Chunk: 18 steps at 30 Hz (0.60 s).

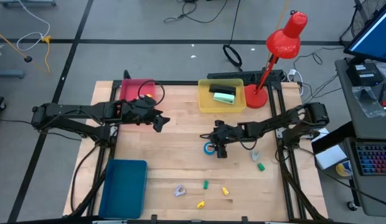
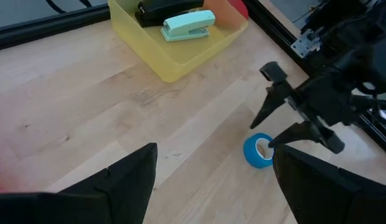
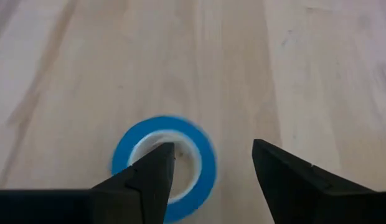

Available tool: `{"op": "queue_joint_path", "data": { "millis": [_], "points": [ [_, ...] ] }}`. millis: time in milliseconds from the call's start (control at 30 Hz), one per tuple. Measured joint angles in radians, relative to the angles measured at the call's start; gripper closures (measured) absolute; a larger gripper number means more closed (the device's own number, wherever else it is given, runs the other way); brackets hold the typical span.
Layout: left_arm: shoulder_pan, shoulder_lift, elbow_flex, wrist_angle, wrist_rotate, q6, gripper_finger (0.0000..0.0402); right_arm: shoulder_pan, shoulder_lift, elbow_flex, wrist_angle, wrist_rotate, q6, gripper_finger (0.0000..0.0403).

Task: Pick and place Stapler, Stapler remover, tape
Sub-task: Put the blue tape into the pink bin

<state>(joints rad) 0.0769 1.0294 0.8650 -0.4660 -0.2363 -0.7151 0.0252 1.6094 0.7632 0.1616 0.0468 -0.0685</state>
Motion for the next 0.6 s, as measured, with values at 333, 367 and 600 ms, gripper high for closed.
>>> {"op": "queue_joint_path", "data": {
  "millis": [333, 367, 600],
  "points": [
    [0.0, 0.0, 0.0, 0.0, 0.0, 0.006, 0.0089, -0.013, 0.143, 0.167, -0.25, 0.0, -0.105, 0.0193],
    [0.0, 0.0, 0.0, 0.0, 0.0, 0.006, 0.0089, -0.013, 0.145, 0.169, -0.253, 0.0, -0.108, 0.0195],
    [0.0, 0.0, 0.0, 0.0, 0.0, 0.018, 0.0089, -0.012, 0.15, 0.177, -0.264, -0.004, -0.075, 0.0263]
  ]
}}
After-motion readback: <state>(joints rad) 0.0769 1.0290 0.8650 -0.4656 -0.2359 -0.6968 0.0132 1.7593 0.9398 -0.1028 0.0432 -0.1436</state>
